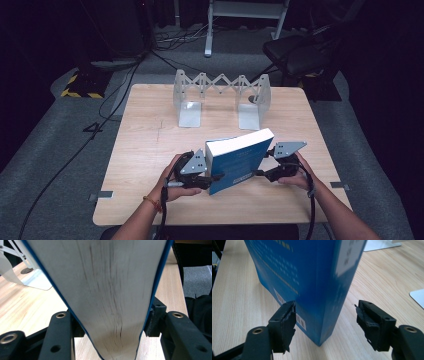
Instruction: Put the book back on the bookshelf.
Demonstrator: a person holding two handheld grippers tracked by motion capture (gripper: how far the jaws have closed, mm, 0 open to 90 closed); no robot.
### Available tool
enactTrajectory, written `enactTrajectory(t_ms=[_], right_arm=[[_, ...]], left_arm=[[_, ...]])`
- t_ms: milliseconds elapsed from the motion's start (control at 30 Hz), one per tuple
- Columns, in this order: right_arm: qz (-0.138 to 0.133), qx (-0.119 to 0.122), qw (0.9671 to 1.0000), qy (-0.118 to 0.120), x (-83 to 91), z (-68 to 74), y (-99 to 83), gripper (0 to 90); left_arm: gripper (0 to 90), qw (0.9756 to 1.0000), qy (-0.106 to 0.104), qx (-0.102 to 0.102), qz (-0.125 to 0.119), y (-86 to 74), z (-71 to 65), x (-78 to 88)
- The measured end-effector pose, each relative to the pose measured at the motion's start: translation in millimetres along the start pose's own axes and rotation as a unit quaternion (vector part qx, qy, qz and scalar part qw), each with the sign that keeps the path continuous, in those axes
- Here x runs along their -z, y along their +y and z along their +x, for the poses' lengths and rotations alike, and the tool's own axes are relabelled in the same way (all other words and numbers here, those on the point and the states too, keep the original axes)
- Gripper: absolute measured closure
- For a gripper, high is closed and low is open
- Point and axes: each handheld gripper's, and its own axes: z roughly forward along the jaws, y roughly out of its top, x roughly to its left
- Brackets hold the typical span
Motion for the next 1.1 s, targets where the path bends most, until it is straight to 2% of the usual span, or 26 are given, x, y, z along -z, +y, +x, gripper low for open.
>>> enactTrajectory(t_ms=[167,267,333,433,600,700,767,800,1000,1100], right_arm=[[0.001,0.01,0.9999,0.012,-5.8,0.6,2.8,32.2],[-0.004,0.017,0.9997,0.019,-7.2,2.4,4.2,36.0],[-0.002,0.021,0.9996,0.02,-8.0,5.0,5.9,36.8],[-0.006,0.023,0.9996,0.017,-7.2,7.5,6.8,37.6],[-0.01,0.022,0.9993,0.03,-0.1,6.5,3.2,43.9],[-0.004,0.032,0.999,0.03,3.2,8.6,3.2,46.7],[-0.002,0.034,0.9988,0.034,5.8,10.2,2.7,49.0],[-0.003,0.04,0.9984,0.039,9.0,11.3,1.6,51.7],[-0.004,0.047,0.9983,0.036,13.0,17.0,-0.6,53.9],[-0.005,0.048,0.9979,0.043,15.7,20.4,-0.7,55.6]], left_arm=[[49.8,1.0,0.002,-0.002,0.008,-4.6,-2.5,-1.7],[49.9,0.9999,0.001,-0.001,0.016,-6.6,-3.2,-1.7],[50.6,0.9997,0.005,-0.009,0.021,-7.6,-4.2,-1.9],[50.6,0.9995,0.01,-0.014,0.025,-8.7,-5.1,-2.4],[50.8,0.9993,0.016,-0.019,0.029,-10.5,-6.7,-3.1],[50.9,0.9992,0.025,-0.014,0.027,-10.9,-7.2,-3.5],[50.3,0.999,0.038,-0.001,0.023,-12.9,-5.3,-3.6],[48.7,0.9991,0.039,0.005,0.017,-15.0,-2.7,-3.4],[46.7,0.999,0.041,0.004,0.015,-16.0,0.4,-3.3],[44.8,0.9991,0.039,0.012,0.011,-17.9,3.6,-3.0]])
